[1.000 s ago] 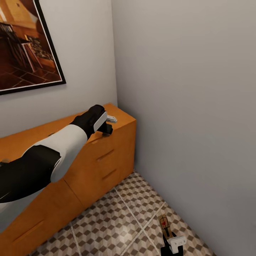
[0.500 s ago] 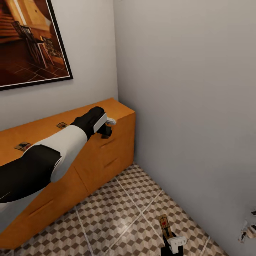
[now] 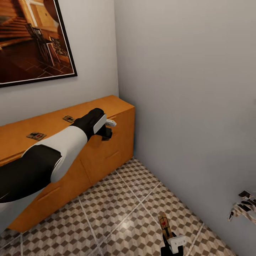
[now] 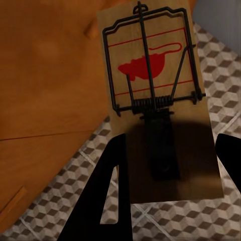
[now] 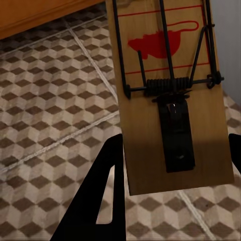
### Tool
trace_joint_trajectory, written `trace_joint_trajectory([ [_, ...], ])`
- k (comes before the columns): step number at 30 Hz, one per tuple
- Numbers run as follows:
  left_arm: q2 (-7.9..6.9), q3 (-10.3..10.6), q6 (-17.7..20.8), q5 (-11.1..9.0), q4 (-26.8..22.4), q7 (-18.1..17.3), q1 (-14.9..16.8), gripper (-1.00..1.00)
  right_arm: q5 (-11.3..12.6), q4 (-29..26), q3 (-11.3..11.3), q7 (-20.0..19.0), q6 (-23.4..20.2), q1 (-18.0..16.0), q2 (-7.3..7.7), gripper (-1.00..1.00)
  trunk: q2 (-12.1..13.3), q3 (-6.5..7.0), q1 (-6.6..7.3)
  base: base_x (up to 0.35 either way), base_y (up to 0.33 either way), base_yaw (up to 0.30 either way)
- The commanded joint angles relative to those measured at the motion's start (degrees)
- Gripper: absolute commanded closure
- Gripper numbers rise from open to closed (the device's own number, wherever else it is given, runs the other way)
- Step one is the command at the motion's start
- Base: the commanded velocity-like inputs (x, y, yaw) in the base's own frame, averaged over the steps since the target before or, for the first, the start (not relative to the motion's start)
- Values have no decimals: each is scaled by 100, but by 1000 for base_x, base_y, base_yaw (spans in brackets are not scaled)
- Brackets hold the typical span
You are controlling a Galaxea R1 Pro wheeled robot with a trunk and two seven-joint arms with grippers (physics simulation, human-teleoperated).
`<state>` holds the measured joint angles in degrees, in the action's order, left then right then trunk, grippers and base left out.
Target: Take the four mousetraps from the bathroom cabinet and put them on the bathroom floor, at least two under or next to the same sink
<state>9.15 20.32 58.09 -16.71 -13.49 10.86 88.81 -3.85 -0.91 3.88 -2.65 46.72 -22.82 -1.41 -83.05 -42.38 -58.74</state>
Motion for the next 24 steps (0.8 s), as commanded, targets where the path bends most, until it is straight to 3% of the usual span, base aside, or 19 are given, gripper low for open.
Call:
trace_joint_trajectory([
  [1,-1,32,18,-63,-5,39,0,100,24,5,34,1,16,-3,0,100,-2,-5,1,-49,0,0],
  [14,-1,33,8,-61,-13,26,-263,100,24,3,33,1,22,-3,0,100,-2,-5,1,-7,0,0],
  [24,7,34,-213,-61,-22,-2,-1074,100,24,5,32,1,22,-3,0,100,-2,-5,1,0,0,0],
])
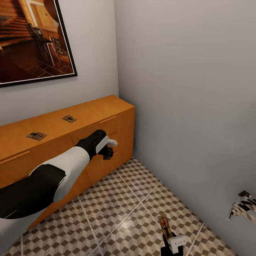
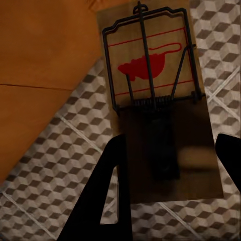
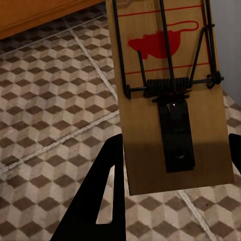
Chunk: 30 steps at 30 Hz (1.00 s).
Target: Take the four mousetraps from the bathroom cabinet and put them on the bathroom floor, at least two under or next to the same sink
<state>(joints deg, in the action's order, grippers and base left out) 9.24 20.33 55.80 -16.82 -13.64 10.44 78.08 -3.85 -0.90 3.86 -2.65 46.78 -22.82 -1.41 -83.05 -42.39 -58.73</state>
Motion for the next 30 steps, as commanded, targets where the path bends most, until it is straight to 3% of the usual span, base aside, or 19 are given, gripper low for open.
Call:
trace_joint_trajectory([
  [1,-1,35,-80,-50,-7,39,-120,100,24,3,32,1,16,-3,0,100,-3,-4,1,0,0,0],
  [7,-1,40,-722,-50,-1,32,-850,100,24,5,32,1,11,-3,0,100,-3,-4,1,0,0,0],
  [12,-14,48,-1754,-50,76,22,-1664,100,24,4,33,6,7,-3,0,100,-3,-4,1,0,0,0],
  [15,-17,50,-2593,-43,397,19,-2097,100,24,4,29,8,7,-3,6,100,-3,-4,1,0,0,0],
  [20,-38,50,-4639,-28,1477,-2,-2532,100,24,2,28,16,7,-3,26,100,-3,-4,1,0,0,0],
  [22,-90,50,-5283,-25,1676,-102,-2674,100,24,2,24,18,8,-3,37,100,-3,-4,1,0,0,0],
  [30,-361,50,-6171,-16,1807,-364,-3347,100,24,-24,3,18,34,-3,81,100,-3,-4,1,0,0,0],
])
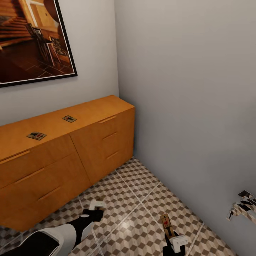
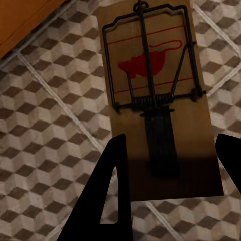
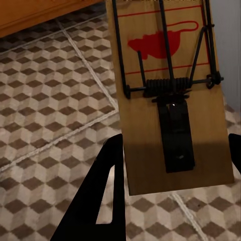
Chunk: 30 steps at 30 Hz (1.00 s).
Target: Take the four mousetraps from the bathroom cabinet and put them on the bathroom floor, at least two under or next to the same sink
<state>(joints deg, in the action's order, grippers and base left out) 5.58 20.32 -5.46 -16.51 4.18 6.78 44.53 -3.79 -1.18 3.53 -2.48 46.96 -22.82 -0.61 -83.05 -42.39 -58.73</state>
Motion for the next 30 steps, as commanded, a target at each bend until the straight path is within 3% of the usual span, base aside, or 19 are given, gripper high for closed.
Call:
trace_joint_trajectory([
  [1,-27,51,-157,-46,27,-3,-76,100,18,0,31,16,25,-4,15,100,-3,-4,0,0,0,0],
  [4,-145,51,-443,-46,29,-7,-297,100,21,-15,17,122,30,-4,113,100,-3,-4,0,0,0,0],
  [6,-250,51,-943,-47,34,-9,-454,100,28,-79,7,263,28,-4,252,100,-3,-4,0,0,0,0],
  [7,-324,51,-1436,-49,36,-6,-579,100,29,-236,2,378,11,-4,318,100,-3,-4,0,0,0,0],
  [10,-440,51,-2033,-52,38,-4,-807,100,28,-655,5,520,-109,-4,371,100,-3,-4,0,0,0,0],
  [15,-654,51,-2689,-52,39,-6,-1204,100,40,-1337,5,572,-1150,-4,429,100,-3,-4,0,0,0,0],
  [18,-773,51,-3254,-54,39,8,-1389,100,62,-1599,0,567,-1475,-4,443,100,-3,-4,0,0,0,0],
  [24,-1040,51,-3640,-54,39,13,-1615,100,141,-1657,20,515,-1547,-4,454,100,-3,-4,0,0,0,0],
  [30,-1131,51,-3984,-54,39,51,-1655,100,158,-1505,39,497,-1233,-4,442,100,-3,-4,0,0,0,0],
])
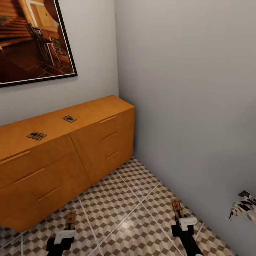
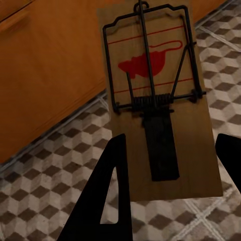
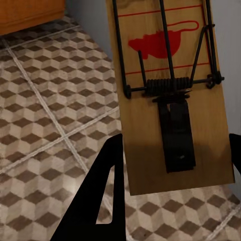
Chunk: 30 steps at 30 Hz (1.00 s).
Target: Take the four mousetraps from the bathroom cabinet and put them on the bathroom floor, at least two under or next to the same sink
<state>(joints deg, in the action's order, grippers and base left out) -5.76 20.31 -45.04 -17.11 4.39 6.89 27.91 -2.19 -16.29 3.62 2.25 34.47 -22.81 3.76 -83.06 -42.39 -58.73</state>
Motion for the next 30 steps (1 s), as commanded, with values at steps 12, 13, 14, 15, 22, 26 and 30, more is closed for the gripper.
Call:
trace_joint_trajectory([
  [12,64,49,-40,-2,13,49,4,100,-11,211,34,29,286,-4,-16,100,-2,-4,0,0,0,0],
  [13,93,48,-40,-2,12,49,4,100,-12,212,36,29,287,-4,-16,100,-2,-4,0,0,0,0],
  [14,137,46,-40,-3,11,48,4,100,-13,219,38,29,287,-4,-16,100,-2,-4,0,0,0,0],
  [15,168,45,-39,-3,8,46,4,100,-15,230,40,29,291,-4,-19,100,-2,-4,0,0,0,0],
  [22,214,32,-33,-10,8,55,4,100,-18,256,43,29,290,-4,-28,100,-2,-4,0,0,0,0],
  [26,208,27,30,-12,9,58,4,100,-18,258,43,29,294,-4,-26,100,-2,-4,0,0,0,0],
  [30,211,26,246,-12,9,58,4,100,-18,258,43,29,296,-4,-25,100,-2,-4,0,0,0,0],
])
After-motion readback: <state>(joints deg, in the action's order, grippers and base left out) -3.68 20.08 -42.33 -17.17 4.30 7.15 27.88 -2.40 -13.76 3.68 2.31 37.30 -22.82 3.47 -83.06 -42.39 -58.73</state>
